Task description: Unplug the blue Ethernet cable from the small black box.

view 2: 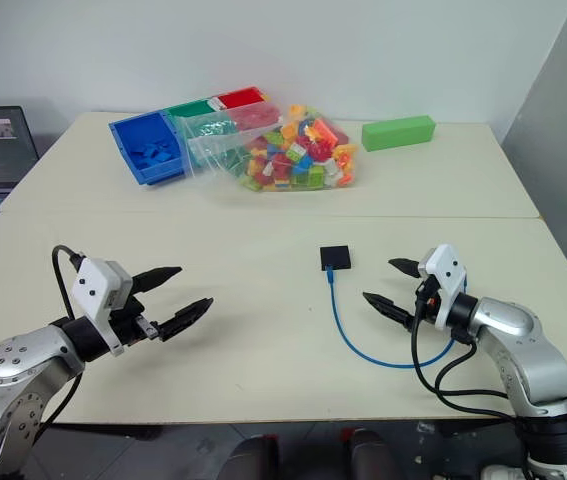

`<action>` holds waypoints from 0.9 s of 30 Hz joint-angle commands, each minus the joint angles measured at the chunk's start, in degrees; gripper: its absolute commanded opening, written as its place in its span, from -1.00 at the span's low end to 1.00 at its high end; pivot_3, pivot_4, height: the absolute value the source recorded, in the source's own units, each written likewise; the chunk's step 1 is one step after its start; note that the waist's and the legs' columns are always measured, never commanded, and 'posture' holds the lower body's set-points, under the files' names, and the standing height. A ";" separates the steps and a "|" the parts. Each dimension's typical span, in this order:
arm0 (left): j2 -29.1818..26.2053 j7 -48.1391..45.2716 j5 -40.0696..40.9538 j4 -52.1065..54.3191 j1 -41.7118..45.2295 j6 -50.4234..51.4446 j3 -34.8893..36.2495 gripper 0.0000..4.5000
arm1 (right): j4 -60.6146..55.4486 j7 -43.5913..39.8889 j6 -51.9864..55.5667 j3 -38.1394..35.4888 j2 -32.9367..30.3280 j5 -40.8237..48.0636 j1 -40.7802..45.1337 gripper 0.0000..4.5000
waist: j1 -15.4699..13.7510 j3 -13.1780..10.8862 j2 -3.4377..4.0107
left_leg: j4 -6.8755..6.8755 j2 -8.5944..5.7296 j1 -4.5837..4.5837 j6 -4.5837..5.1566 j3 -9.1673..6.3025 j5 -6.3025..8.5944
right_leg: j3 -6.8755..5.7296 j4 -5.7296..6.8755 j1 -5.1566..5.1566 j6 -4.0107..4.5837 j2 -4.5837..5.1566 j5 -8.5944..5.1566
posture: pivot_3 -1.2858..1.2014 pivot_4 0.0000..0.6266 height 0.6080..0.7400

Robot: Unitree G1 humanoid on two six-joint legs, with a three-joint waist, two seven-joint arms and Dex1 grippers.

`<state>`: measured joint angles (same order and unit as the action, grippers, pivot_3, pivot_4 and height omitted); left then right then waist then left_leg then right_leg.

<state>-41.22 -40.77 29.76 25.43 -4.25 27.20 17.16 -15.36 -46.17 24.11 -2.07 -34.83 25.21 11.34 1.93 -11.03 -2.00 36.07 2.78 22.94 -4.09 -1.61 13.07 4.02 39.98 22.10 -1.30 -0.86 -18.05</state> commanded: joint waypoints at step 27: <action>-4.34 -13.98 4.94 3.41 -1.36 -0.64 -2.09 1.00 | -6.23 17.79 17.06 14.21 11.33 -6.92 4.36 0.98 | 0.08 0.00 0.00 | -0.01 0.02 0.00 0.00 0.02 0.00 | 0.03 0.01 0.06 0.00 -0.03 -0.01 | 0.03 -0.52 1.00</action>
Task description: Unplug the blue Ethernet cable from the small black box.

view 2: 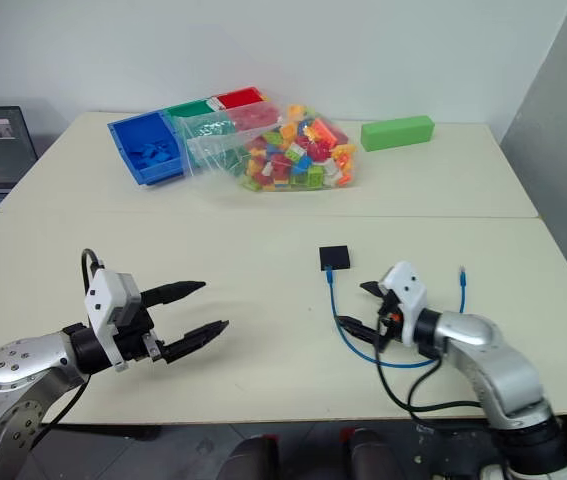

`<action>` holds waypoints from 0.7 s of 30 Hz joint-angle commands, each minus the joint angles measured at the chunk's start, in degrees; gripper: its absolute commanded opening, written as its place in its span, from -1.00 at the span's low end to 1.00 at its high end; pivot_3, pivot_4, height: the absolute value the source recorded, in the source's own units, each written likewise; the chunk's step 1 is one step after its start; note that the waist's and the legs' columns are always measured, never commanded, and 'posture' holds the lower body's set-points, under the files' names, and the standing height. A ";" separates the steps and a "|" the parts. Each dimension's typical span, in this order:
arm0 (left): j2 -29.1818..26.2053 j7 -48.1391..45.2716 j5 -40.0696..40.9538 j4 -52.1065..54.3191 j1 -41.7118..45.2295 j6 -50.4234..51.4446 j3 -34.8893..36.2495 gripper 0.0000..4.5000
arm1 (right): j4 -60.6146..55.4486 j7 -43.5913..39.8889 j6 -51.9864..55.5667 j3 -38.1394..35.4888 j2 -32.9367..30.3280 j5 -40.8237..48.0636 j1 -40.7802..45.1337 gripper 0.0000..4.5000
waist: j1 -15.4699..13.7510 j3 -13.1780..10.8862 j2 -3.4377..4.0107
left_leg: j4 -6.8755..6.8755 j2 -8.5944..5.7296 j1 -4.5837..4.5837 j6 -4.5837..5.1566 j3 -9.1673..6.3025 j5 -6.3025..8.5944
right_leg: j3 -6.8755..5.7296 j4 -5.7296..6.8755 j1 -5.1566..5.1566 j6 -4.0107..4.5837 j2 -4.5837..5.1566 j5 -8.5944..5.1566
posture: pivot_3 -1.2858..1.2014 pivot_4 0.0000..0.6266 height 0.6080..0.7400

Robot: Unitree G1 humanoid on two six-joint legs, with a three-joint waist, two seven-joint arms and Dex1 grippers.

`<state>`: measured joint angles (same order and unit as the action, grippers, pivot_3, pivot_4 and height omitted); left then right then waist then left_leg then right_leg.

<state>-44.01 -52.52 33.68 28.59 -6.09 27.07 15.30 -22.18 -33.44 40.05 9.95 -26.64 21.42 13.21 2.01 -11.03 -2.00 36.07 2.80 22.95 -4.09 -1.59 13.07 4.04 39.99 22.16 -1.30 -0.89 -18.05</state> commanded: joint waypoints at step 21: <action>-0.38 -3.31 -1.54 -3.15 0.08 -3.52 -1.47 1.00 | 13.06 17.72 4.57 5.34 16.03 -14.75 9.90 0.15 | 0.18 0.00 -0.01 | -0.01 0.01 0.05 0.00 0.03 0.00 | 0.00 0.00 0.08 0.04 0.01 0.02 | 0.03 -0.52 1.00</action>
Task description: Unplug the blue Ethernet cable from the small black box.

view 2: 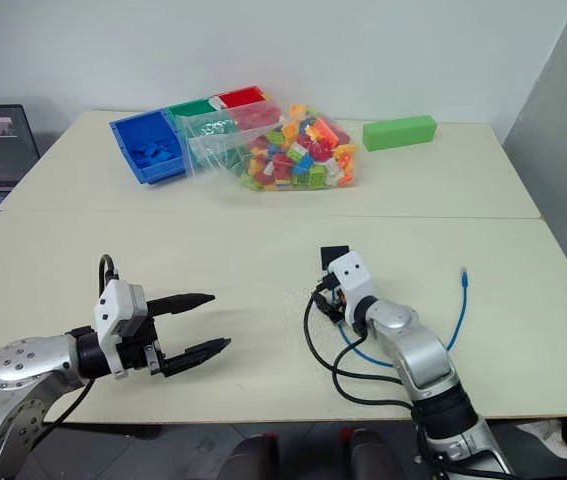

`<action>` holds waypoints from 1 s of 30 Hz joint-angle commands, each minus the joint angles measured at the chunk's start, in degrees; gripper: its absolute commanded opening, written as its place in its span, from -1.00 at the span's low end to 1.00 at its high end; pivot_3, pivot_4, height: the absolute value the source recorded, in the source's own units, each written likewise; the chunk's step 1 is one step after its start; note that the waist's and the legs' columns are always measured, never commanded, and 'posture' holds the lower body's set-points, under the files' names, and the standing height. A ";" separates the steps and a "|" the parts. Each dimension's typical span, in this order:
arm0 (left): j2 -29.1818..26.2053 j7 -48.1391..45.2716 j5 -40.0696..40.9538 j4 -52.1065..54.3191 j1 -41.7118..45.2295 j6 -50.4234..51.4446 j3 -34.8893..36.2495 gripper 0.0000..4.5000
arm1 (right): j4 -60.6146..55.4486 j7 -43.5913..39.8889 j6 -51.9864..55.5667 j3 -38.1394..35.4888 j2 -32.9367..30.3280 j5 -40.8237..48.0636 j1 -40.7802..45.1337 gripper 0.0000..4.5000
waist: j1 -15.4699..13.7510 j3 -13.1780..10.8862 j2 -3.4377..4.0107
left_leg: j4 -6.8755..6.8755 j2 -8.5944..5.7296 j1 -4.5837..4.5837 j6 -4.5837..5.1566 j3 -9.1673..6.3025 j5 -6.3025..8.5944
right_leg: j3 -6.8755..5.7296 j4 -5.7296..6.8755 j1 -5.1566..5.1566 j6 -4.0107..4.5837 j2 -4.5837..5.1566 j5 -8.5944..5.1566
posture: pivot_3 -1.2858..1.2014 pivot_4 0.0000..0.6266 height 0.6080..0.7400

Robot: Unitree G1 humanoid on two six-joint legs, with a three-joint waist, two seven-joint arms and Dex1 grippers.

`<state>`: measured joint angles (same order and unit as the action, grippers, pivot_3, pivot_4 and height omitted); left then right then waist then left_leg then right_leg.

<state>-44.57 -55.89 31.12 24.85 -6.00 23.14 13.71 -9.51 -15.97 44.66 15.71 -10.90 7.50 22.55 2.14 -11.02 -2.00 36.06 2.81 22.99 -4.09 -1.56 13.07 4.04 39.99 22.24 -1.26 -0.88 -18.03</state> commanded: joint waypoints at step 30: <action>2.00 5.11 28.30 -15.17 21.84 33.77 5.29 1.00 | 10.72 -32.97 -69.31 10.38 -17.36 -10.47 13.65 -1.00 | 0.92 -0.02 -0.01 | 0.04 -0.01 0.01 -0.01 -0.12 -0.01 | -0.13 0.04 -0.07 0.02 0.00 0.03 | 0.03 -0.52 1.00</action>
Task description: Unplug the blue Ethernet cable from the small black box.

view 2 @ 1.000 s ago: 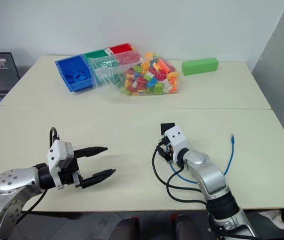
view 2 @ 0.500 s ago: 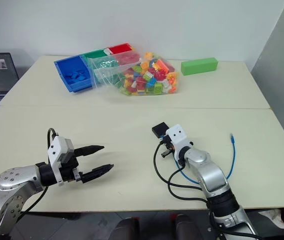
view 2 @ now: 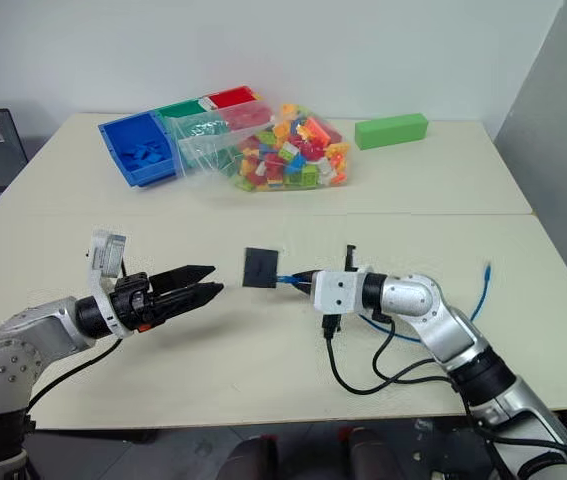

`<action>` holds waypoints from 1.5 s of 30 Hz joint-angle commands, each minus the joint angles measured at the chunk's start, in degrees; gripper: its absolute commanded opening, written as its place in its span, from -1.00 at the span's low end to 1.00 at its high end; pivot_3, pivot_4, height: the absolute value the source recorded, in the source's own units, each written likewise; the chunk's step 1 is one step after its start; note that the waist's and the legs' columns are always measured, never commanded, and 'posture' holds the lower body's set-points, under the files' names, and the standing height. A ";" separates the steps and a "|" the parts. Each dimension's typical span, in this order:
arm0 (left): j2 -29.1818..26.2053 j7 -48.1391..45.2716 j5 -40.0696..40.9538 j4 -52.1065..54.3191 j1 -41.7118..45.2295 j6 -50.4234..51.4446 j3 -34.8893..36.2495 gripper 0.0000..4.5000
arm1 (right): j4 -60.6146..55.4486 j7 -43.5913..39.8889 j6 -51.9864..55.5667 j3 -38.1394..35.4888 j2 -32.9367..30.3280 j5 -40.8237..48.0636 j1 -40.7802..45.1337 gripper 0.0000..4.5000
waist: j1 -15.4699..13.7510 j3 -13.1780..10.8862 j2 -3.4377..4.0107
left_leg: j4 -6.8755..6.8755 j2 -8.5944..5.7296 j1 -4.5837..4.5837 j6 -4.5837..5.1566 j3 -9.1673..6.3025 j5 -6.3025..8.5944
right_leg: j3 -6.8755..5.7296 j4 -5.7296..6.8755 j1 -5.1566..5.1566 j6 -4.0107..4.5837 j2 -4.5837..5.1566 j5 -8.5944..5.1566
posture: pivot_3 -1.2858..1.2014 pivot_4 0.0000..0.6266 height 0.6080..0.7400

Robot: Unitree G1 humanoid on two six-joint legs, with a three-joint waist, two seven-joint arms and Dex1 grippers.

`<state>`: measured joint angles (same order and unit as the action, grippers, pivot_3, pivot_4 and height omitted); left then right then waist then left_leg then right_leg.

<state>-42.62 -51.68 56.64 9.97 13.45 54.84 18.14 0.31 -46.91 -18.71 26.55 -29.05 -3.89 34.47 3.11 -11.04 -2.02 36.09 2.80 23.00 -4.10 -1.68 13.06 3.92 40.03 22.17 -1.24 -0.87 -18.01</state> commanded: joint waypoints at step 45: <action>-1.31 -3.54 4.90 1.22 5.00 5.56 -3.16 -0.66 | -3.95 -11.23 -2.47 -2.98 -0.90 5.04 1.96 -0.31 | -0.37 0.00 0.01 | 0.02 -0.02 -0.01 -0.01 -0.13 -0.01 | -0.08 0.06 -0.04 0.01 0.05 0.00 | 0.03 -0.52 1.00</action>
<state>-42.72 -53.32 62.26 10.56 17.03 61.94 15.15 0.70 -55.33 -24.29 25.56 -28.06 -2.52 36.98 2.74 -11.04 -2.01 36.11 2.77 22.99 -4.11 -1.81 13.05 3.83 40.09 22.13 -1.23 -0.82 -18.00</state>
